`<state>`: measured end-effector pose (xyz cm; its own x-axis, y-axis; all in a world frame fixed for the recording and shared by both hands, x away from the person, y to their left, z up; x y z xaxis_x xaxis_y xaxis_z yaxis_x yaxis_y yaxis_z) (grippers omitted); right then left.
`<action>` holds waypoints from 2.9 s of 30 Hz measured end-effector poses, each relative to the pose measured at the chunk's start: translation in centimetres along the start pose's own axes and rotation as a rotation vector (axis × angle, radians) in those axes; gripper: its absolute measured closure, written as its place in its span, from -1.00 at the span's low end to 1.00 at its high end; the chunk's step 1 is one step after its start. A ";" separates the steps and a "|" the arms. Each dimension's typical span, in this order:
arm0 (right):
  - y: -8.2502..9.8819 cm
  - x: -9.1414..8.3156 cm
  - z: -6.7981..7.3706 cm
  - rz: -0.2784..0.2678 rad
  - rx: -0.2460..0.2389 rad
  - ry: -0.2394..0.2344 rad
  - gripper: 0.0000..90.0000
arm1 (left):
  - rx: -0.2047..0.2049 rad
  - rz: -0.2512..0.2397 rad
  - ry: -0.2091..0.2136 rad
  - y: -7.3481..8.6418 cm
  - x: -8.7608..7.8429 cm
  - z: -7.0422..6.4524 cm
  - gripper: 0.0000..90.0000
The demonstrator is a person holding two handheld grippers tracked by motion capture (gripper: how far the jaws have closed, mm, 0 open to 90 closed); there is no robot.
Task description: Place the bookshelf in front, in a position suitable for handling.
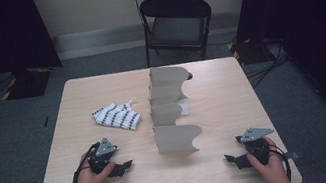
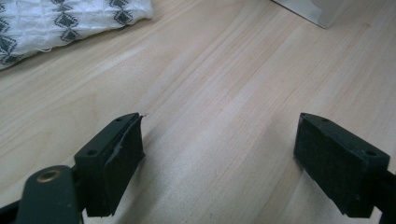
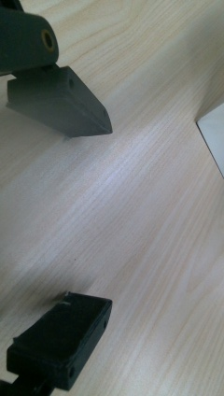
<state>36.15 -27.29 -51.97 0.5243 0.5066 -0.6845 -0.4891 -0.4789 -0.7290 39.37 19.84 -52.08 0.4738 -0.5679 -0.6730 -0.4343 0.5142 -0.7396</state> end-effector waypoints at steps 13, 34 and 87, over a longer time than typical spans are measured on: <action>0.0 0.0 0.0 0.000 0.000 0.000 -0.71 | 0.003 0.002 0.004 0.0 0.0 0.0 -0.66; 0.0 0.0 0.0 0.000 0.000 0.000 -0.71 | 0.003 0.001 0.004 0.0 0.0 0.0 -0.66; 0.0 0.0 -0.1 -0.002 -0.002 -0.011 -0.71 | -0.008 -0.019 -0.056 -8.4 6.9 2.9 -0.48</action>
<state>36.18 -27.36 -51.97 0.5176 0.5149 -0.6834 -0.4868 -0.4796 -0.7301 48.50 13.50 -50.54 0.5242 -0.5408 -0.6579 -0.4307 0.4980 -0.7526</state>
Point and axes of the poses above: each handheld gripper's, and its own axes: x roughly forward along the jaws, y roughly out of its underside, z roughly to its left, the point moved 3 cm from there along x, roughly forward along the jaws
